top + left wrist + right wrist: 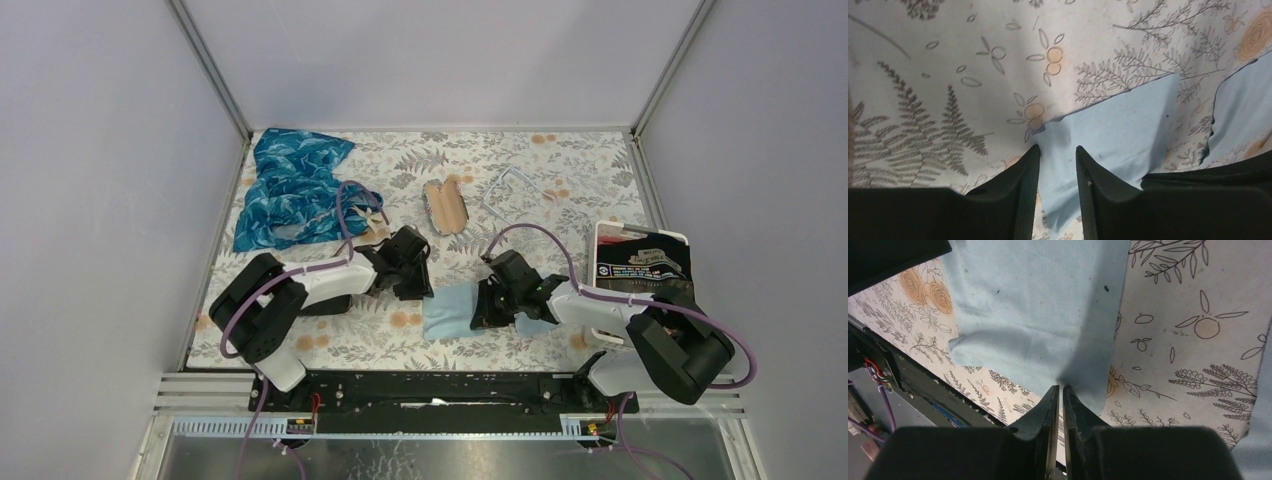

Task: Organize the sunglasses
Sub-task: Fold the glasses cleaning cloth at the center of the board.

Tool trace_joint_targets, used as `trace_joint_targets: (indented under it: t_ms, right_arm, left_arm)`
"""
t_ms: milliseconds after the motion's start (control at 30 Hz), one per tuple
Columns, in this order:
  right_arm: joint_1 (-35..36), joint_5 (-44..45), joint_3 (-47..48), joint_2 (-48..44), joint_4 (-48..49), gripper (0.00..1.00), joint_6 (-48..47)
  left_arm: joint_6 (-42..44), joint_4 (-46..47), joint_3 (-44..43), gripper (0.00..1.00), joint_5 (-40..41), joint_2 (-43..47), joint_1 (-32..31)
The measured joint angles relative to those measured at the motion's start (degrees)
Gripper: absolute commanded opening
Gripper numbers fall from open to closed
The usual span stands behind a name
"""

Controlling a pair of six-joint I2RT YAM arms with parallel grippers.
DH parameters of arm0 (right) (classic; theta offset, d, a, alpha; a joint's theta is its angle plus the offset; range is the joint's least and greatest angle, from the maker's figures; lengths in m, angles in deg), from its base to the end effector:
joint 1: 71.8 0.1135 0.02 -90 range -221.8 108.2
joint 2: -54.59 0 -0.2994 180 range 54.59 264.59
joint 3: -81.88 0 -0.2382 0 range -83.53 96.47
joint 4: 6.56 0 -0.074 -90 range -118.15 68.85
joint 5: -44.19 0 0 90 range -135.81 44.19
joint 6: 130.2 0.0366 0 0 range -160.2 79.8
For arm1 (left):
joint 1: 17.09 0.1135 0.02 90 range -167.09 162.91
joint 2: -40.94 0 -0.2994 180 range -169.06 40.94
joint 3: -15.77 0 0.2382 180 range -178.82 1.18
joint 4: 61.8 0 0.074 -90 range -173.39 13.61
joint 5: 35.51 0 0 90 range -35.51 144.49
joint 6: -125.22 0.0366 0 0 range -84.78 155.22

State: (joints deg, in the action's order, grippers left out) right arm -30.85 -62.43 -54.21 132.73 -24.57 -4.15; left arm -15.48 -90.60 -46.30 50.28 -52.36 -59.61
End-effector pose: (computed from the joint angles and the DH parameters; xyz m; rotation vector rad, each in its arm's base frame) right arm 0.1610 0.1535 0.1863 -0.2471 2.6587 0.8726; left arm 0.2164 -0.2021 0.1932 -0.1704 2.7656 -0.6089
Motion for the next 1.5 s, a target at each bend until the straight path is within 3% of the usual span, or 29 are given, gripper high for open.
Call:
trace_joint_targets:
  t_ms: [667,800,967,1100,1367,1500]
  right_arm:
    - [0.0,1.0,-1.2,-3.3,-3.8,0.13,-0.4]
    - [0.0,2.8,0.0,-5.4,-8.2,0.22,-1.6]
    - [0.0,7.0,5.4,-5.8,-10.7,0.38,-3.7]
    - [-0.4,8.7,10.3,-2.3,-10.3,0.44,-5.8]
    - [-5.2,8.5,16.0,9.2,-7.9,0.46,-10.1]
    - [-5.8,8.4,17.0,12.8,-7.2,0.41,-11.3]
  left_arm:
    - [1.6,-3.5,-9.6,0.36,8.4,-7.2,1.0]
    - [1.9,-5.7,-9.1,0.39,10.8,-6.0,1.5]
    - [2.8,-7.0,-5.1,0.5,10.3,-1.5,1.8]
    - [3.6,-7.1,-4.0,0.54,8.6,0.1,1.9]
    - [5.2,-6.3,-2.1,0.43,5.6,0.5,2.0]
    - [5.5,-5.2,-2.4,0.36,3.5,-0.3,2.1]
